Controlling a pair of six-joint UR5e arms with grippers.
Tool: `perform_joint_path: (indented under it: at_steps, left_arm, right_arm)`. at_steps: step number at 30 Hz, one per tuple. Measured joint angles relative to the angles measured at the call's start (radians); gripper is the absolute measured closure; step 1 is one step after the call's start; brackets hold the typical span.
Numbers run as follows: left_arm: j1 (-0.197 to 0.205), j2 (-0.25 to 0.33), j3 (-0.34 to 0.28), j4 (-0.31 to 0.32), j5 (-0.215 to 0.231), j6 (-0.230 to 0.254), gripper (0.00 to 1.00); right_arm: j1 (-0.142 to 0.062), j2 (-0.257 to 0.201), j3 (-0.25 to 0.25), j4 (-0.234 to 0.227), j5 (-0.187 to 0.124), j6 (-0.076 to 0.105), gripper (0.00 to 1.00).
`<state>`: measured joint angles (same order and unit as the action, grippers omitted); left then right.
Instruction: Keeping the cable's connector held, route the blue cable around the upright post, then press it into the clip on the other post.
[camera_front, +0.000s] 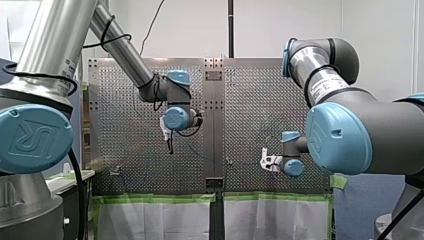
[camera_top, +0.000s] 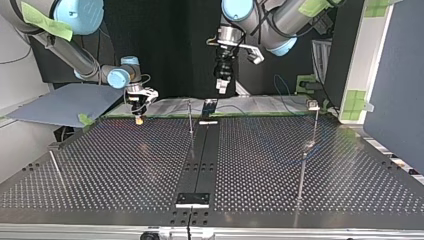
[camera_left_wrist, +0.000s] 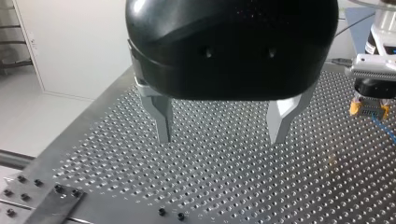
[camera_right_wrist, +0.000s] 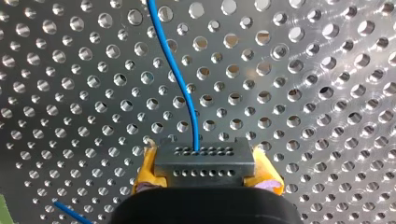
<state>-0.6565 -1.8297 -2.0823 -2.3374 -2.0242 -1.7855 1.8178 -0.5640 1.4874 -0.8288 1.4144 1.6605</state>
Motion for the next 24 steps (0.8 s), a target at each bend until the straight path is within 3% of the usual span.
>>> perform_joint_path:
  at_steps: [9, 18, 24]
  left_arm:
    - [-0.001, 0.098, -0.097, 0.067, 0.005, -0.058, 0.00]
    - [-0.002, 0.184, -0.190, 0.070, 0.006, -0.057, 0.00]
    - [-0.002, 0.196, -0.250, 0.056, 0.007, -0.053, 0.00]
  right_arm:
    - [-0.001, 0.000, 0.000, 0.000, 0.000, 0.000, 1.00]
    - [-0.004, 0.000, 0.000, 0.008, 0.000, -0.002, 1.00]
    - [-0.009, 0.000, 0.000, 0.027, 0.003, -0.005, 1.00]
